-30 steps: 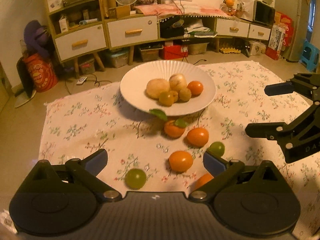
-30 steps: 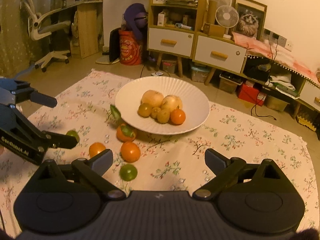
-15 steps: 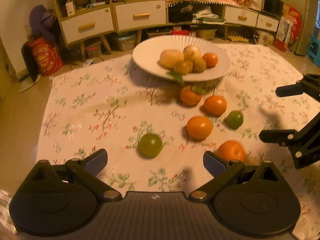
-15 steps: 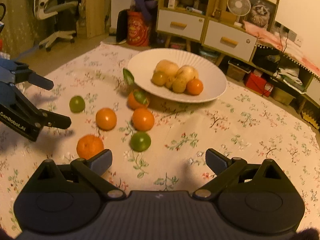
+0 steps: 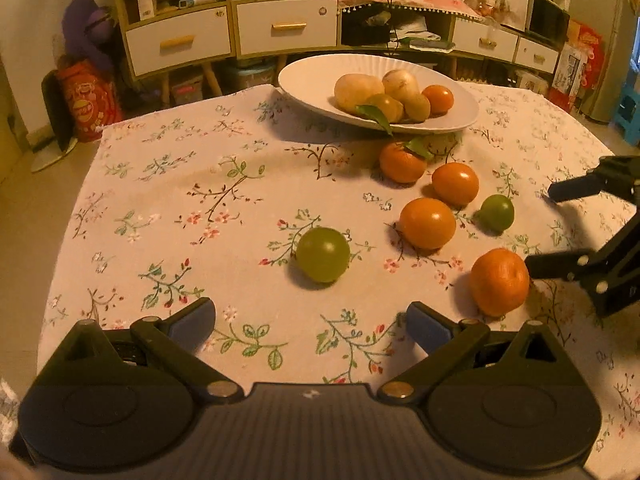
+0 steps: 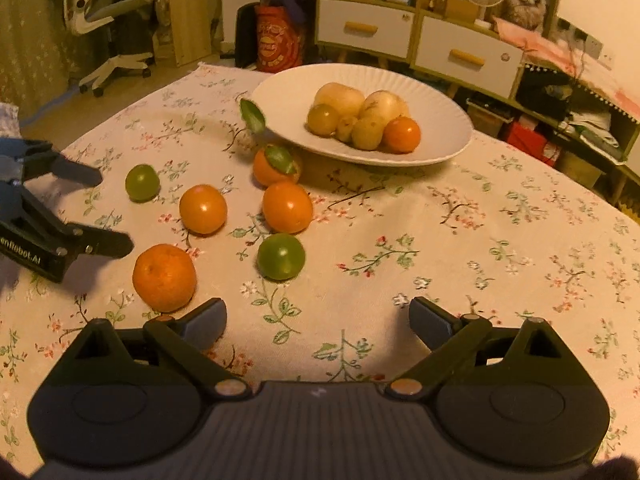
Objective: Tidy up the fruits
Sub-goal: 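Pull both open tools back from the plate toward the loose fruits, then grasp a green citrus with the left tool while the right tool grasps another green citrus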
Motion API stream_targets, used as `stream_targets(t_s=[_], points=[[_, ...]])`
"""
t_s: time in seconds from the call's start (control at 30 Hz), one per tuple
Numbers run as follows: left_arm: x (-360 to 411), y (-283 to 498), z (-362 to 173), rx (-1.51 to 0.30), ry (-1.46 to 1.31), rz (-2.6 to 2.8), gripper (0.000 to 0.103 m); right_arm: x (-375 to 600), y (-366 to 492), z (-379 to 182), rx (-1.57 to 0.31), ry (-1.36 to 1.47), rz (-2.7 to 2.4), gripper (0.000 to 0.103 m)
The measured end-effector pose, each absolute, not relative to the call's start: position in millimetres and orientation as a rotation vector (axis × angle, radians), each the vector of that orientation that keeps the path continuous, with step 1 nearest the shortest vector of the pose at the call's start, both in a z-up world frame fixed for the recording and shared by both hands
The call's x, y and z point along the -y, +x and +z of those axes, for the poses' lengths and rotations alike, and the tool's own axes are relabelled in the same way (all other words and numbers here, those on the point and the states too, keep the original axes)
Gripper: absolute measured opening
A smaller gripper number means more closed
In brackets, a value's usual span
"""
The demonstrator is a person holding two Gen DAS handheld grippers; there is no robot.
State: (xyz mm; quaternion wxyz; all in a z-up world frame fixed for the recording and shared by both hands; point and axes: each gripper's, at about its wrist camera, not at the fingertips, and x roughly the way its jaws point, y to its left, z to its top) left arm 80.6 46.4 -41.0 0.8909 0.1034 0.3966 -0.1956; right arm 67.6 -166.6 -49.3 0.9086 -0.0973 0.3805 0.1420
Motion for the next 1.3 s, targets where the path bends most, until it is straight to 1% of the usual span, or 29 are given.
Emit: stream_targets(t_s=[0.27,0.33,0.4,0.43,0.5,0.7,0.73,0.77,1.3], points=[[-36,88,-43,-0.796,0.210,-0.430,0.094,167,74,-55,-0.743,-0.214,0.331,0.099],[-34,89,-43,-0.786,0.206,-0.431,0.092,167,76,-55,-0.734,-0.210,0.332,0.099],[-31,90,-42,-0.777,0.205,-0.429,0.085,166,77,-55,-0.723,-0.206,0.336,0.097],[-30,90,-41,-0.774,0.204,-0.431,0.082,166,78,-55,-0.717,-0.206,0.338,0.095],[-27,89,-39,-0.767,0.208,-0.439,0.071,165,78,-54,-0.706,-0.208,0.345,0.091],[-22,88,-36,-0.772,0.200,-0.436,0.059,164,80,-51,-0.699,-0.198,0.371,0.073],[-21,88,-36,-0.773,0.199,-0.436,0.058,163,80,-51,-0.705,-0.192,0.380,0.067],[-21,88,-36,-0.774,0.197,-0.434,0.056,163,80,-51,-0.711,-0.185,0.390,0.064],[-25,91,-34,-0.773,0.173,-0.406,0.034,158,79,-47,-0.722,-0.179,0.423,0.045]])
